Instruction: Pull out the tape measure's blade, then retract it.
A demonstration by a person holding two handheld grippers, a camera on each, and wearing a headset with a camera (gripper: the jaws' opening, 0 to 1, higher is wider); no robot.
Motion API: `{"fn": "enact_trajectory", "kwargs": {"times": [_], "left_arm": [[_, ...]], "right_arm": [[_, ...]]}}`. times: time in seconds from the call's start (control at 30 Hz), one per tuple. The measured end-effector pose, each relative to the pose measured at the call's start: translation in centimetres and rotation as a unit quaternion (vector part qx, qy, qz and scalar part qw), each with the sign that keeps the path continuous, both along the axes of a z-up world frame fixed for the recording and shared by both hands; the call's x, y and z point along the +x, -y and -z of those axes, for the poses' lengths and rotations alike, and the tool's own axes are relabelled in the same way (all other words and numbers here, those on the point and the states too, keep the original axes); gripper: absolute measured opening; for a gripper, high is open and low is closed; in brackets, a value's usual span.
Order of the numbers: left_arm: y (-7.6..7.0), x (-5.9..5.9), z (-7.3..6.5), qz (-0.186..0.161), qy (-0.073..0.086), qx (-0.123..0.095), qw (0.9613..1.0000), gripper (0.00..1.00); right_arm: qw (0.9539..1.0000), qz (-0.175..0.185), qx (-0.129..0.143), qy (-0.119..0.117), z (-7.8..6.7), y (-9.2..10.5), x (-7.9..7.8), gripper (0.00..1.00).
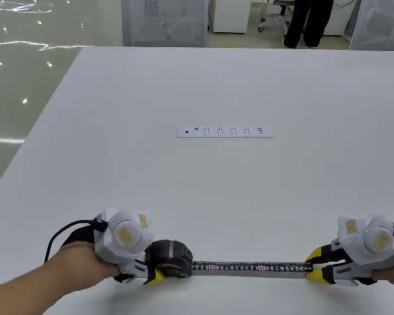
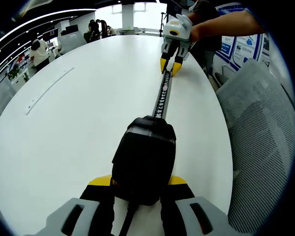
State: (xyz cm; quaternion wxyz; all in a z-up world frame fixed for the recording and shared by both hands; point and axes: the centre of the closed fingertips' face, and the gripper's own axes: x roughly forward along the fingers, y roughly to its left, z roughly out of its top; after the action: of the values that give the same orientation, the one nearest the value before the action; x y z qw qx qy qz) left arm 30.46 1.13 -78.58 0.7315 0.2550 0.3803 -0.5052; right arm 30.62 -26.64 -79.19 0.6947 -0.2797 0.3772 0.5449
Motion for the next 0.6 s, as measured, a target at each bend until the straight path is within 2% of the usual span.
{"fn": "enact_trajectory", "kwargs": {"times": [0.17, 0.43, 0.6], "left_arm": [[-0.3, 0.1, -0.4, -0.002, -0.001, -0.002, 1.0000, 0.40], [-0.5, 0.0, -0.9, -0.007, -0.004, -0.009, 0.9999, 0.40], [-0.5, 0.1, -1.8, -0.015, 0.001, -0.018, 0.9997, 0.42]], "right_arm": [[1.0000, 0.005, 0.000, -0.004, -0.1, -0.2, 0.2, 0.20], [1.0000, 0.006, 0.003, 0.001, -0.5, -0.5, 0.3, 0.21], [0.9996, 0.019, 0.017, 0.012, -1.5, -0.9, 0.3, 0.24]]}}
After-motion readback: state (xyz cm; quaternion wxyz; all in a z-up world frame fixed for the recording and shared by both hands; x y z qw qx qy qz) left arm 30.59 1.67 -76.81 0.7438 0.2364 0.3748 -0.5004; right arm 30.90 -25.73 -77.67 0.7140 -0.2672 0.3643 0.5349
